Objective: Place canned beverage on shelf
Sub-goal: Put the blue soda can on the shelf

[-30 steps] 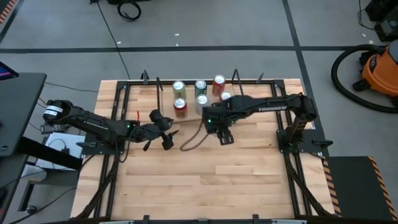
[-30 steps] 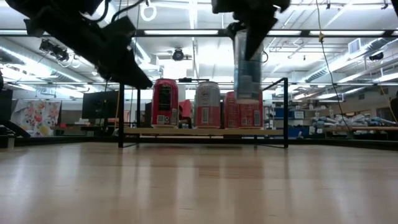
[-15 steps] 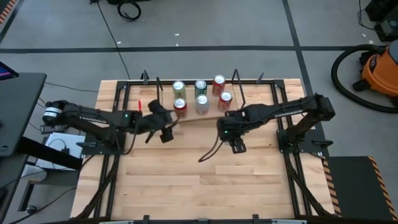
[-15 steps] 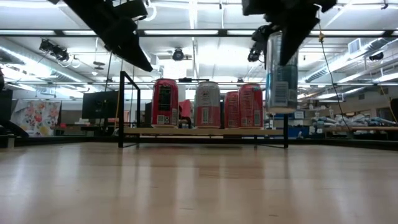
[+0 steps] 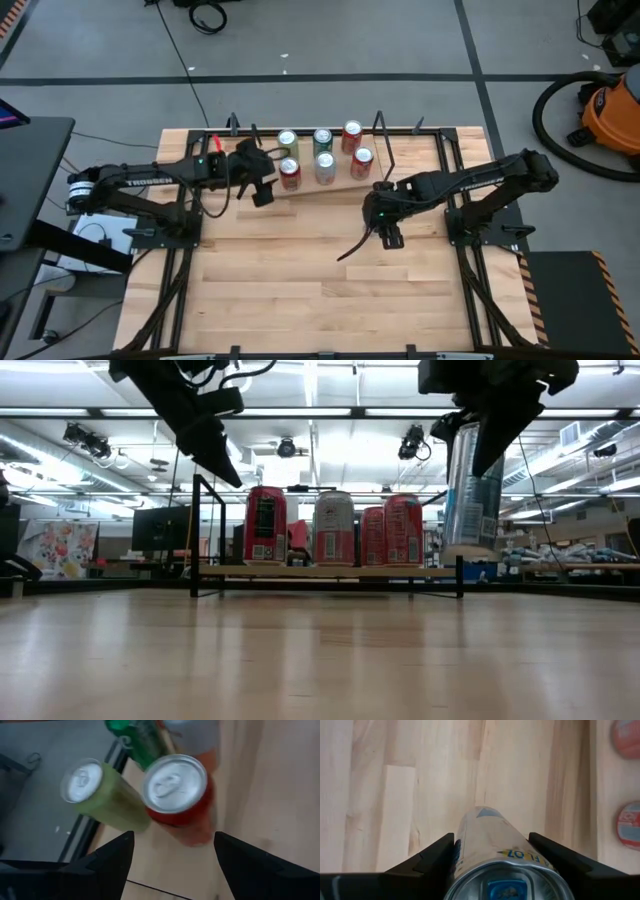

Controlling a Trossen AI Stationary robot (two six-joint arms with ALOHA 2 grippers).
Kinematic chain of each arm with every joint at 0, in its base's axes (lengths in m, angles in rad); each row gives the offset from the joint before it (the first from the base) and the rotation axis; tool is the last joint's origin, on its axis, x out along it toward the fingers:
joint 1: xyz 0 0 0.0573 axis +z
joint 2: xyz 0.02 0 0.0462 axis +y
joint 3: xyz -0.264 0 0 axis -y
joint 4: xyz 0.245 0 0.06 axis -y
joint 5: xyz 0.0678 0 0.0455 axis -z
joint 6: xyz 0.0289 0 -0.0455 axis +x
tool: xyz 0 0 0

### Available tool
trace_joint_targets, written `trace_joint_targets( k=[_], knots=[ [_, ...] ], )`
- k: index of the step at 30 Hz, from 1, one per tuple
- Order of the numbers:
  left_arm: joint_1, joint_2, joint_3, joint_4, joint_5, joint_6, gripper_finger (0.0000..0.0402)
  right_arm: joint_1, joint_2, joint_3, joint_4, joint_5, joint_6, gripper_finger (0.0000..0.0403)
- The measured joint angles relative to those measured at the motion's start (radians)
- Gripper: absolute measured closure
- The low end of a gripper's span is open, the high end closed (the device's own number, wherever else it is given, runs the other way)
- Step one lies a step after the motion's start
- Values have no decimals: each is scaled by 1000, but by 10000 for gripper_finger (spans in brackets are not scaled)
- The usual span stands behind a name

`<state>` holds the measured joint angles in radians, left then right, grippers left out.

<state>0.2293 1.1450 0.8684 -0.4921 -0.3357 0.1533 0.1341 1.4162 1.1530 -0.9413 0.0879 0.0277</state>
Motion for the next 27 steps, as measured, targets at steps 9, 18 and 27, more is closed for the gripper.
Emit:
trace_joint_targets(
  k=[9,18,27],
  knots=[
    [93,18,1,10,174,44,116,3,4,-37,57,-4,-2,152],
    [138,151,8,48,202,68,116,3,-2,-37,83,-5,-12,150],
    [121,178,0,107,210,80,116,3,-2,-37,91,-7,-21,148]
  ],
)
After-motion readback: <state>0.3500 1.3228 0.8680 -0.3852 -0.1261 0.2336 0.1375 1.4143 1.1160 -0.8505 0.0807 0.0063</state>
